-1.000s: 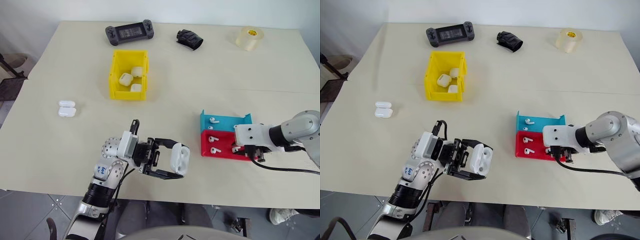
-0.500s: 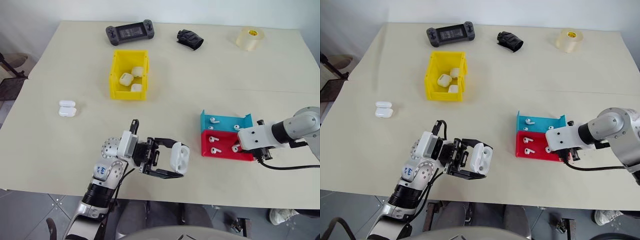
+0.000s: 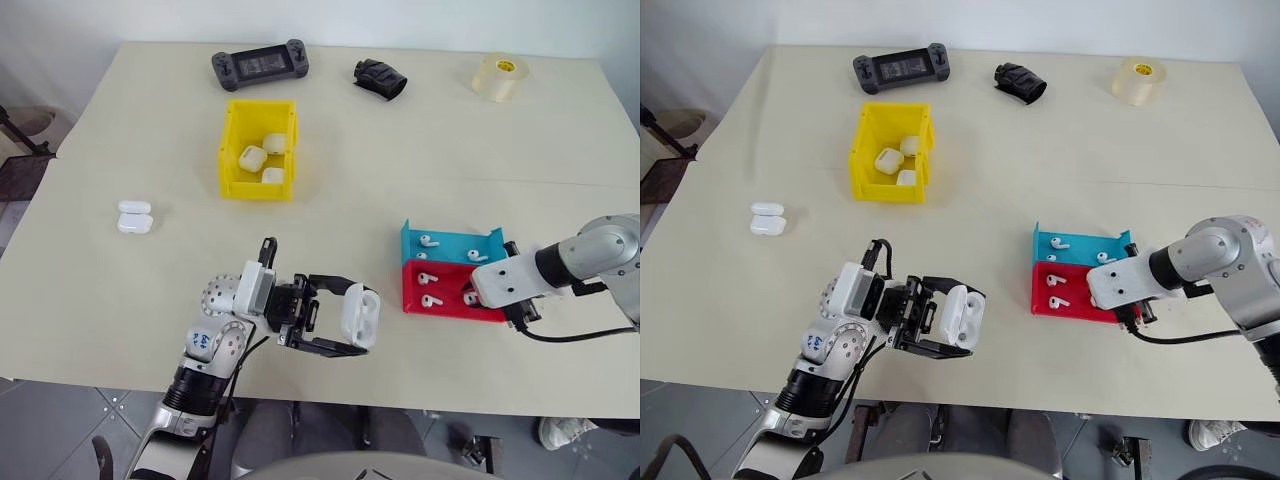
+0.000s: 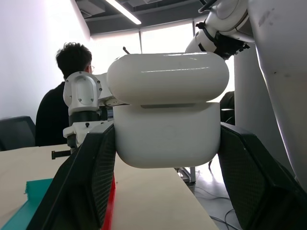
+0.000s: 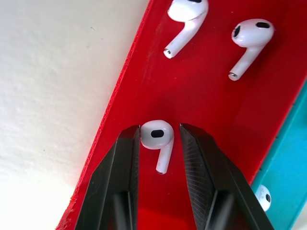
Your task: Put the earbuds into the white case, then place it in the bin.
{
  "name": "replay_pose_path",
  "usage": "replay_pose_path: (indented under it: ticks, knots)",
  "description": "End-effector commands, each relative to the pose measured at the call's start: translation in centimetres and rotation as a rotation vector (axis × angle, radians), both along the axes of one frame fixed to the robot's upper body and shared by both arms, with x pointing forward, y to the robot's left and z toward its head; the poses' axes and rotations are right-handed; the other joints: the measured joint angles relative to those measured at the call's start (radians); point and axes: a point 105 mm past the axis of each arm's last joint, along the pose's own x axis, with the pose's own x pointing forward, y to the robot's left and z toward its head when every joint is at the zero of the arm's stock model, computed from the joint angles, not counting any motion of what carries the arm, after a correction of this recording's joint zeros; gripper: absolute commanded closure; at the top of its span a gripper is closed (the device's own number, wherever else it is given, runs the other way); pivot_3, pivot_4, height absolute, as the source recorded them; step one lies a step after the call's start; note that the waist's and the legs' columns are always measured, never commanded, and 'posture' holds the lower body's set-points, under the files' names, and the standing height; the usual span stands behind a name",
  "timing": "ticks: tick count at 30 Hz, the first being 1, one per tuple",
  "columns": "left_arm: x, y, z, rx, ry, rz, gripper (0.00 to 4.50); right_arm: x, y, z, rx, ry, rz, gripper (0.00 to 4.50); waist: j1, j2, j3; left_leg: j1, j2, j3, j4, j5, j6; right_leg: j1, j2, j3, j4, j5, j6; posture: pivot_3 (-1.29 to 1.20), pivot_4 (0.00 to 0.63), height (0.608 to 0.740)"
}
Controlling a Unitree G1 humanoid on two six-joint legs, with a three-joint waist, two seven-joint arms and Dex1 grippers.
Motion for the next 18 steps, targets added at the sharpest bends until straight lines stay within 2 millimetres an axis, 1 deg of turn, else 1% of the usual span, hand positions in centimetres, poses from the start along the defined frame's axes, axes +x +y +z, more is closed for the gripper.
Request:
replay_pose_path:
  ticks: [1,11,18]
  knots:
    - [-0.34,0.03,0.34,-0.011,-0.01,0.001,1.72,0.2,-0.17,0.41,-0.024,-0.02,0.025,3.18,-0.001,0.0,0.0,0.0,0.0,0.0,0.0,0.0,0.0,0.0,0.0,0.0,0.0,0.0,0.0,0.0,0.15,0.74]
    - [-0.28,-0.02,0.38,-0.012,-0.009,0.005,1.72,0.16,0.3,0.22,-0.011,-0.012,0.045,3.18,-0.001,0.0,0.0,0.0,0.0,0.0,0.0,0.0,0.0,0.0,0.0,0.0,0.0,0.0,0.0,0.0,0.15,0.74]
    - [-0.31,-0.05,0.37,-0.01,-0.008,0.0,1.72,0.04,0.27,-0.05,-0.023,-0.004,0.052,3.18,-0.001,0.0,0.0,0.0,0.0,0.0,0.0,0.0,0.0,0.0,0.0,0.0,0.0,0.0,0.0,0.0,0.15,0.74]
